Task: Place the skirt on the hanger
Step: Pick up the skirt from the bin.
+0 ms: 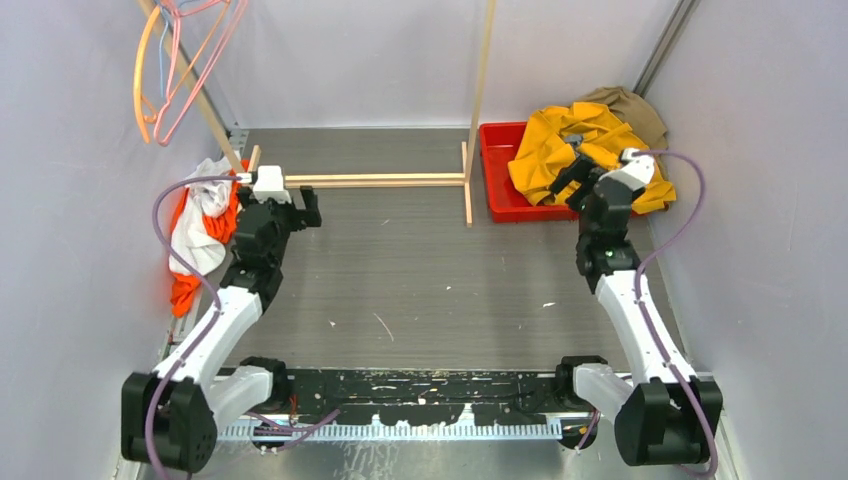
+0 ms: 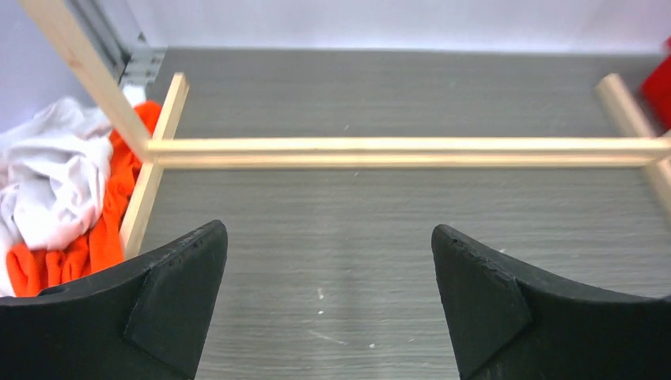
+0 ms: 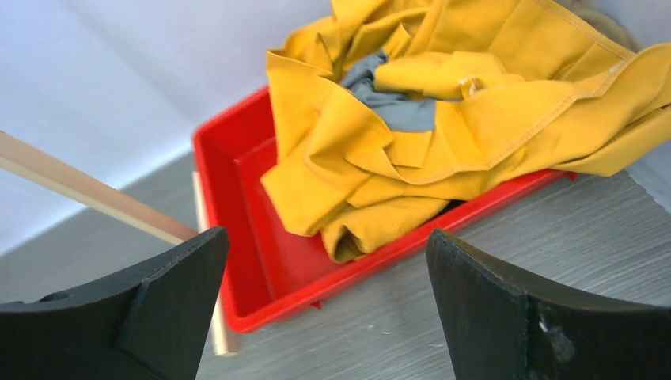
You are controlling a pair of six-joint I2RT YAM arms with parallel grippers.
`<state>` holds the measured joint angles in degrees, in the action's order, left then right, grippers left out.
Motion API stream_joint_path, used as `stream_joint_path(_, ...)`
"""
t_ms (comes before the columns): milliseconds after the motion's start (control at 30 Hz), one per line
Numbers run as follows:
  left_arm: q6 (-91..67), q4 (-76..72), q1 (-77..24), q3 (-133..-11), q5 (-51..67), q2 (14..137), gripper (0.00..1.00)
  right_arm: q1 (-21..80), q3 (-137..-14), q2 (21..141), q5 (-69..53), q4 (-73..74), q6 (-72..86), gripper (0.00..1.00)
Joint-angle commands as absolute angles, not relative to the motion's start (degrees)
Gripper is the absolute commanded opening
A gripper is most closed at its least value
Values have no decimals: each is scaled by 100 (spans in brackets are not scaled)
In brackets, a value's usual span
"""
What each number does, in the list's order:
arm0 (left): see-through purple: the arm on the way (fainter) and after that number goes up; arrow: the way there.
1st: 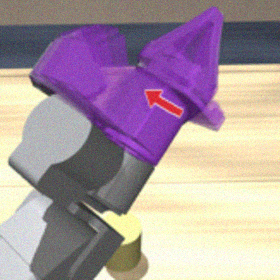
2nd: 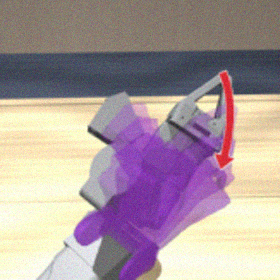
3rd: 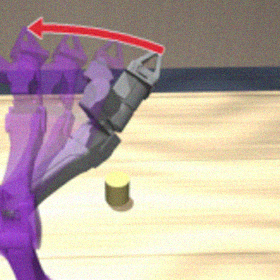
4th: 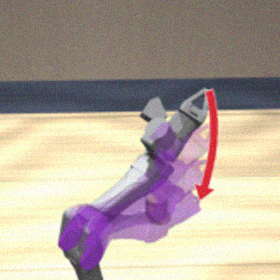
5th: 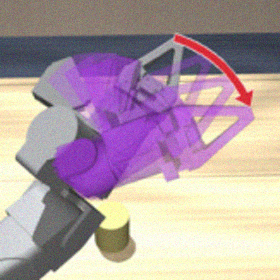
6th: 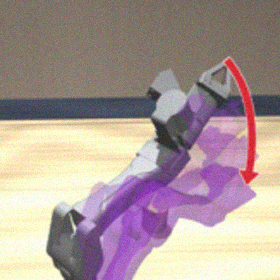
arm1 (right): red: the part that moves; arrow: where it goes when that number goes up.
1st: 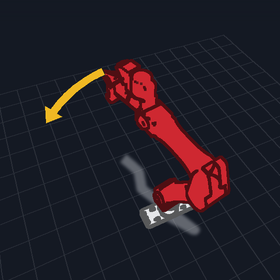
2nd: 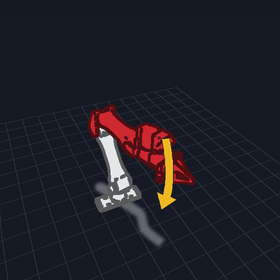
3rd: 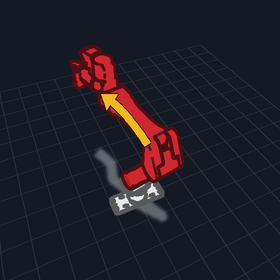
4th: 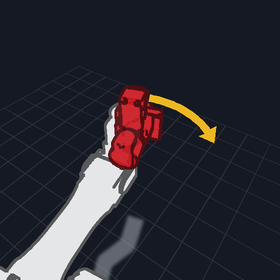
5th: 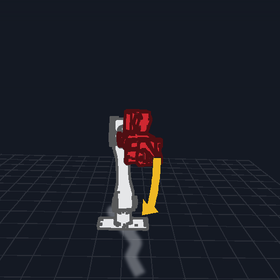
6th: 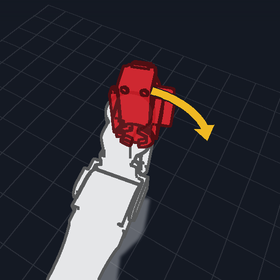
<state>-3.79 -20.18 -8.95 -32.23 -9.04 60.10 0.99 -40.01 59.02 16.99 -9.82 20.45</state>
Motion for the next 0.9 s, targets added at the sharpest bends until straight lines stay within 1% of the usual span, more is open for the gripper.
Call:
stream_joint_path(0, -956, -1059, -1127, -3705, -737, 5334, 99, 82, -5270, 5675, 1019, 1158, 2761, 100)
stream_joint_path(33, -1161, -1055, -1166, -3769, -665, 5177, 99, 87, -5342, 5650, 379, 1101, 2654, 100)
stream_joint_path(67, -1483, -992, -1194, -3842, -687, 5058, 99, 88, -5322, 5615, 208, 940, 2670, 100)
stream_joint_path(133, -2179, -429, -1254, -4138, -696, 4896, 99, 72, -5314, 5569, 622, 1084, 3097, 100)
stream_joint_path(200, -2195, -54, -1262, -4432, 79, 4856, 99, 45, -5442, 5595, 926, 1431, 3469, 100)
stream_joint_path(233, -2197, 72, -1266, -4534, 401, 4867, 99, 40, -5504, 5654, 788, 1472, 3456, 100)
stream_joint_path(267, -2283, 171, -1271, -4624, 616, 4907, 99, 43, -5624, 5757, 685, 1545, 3391, 100)
stream_joint_path(333, -2542, 435, -1273, -4786, 764, 5101, 99, 44, -6106, 6083, 862, 2118, 3371, 100)
stream_joint_path(400, -2652, 454, -1274, -4911, 1361, 5373, 99, 44, -6502, 6462, 1017, 2426, 3318, 100)
stream_joint_path(500, -3300, -134, -1272, -4853, 2523, 5815, 99, 44, -7076, 7161, 1239, 2744, 3197, 92)
stream_joint_path(633, -3818, -296, -1314, -4877, 2843, 6294, 99, 44, -8362, 8450, 1489, 3562, 2940, 78)
stream_joint_path(667, -3852, -230, -1332, -4897, 2779, 6380, 99, 44, -8648, 8735, 1580, 3707, 2898, 77)
stream_joint_path(767, -3697, 257, -1446, -5061, 2564, 6600, 99, 44, -9280, 9446, 1759, 3883, 2803, 79)
stream_joint_path(867, -3801, 189, -1494, -4998, 2738, 6774, 99, 44, -9869, 10119, 2000, 4022, 2747, 87)
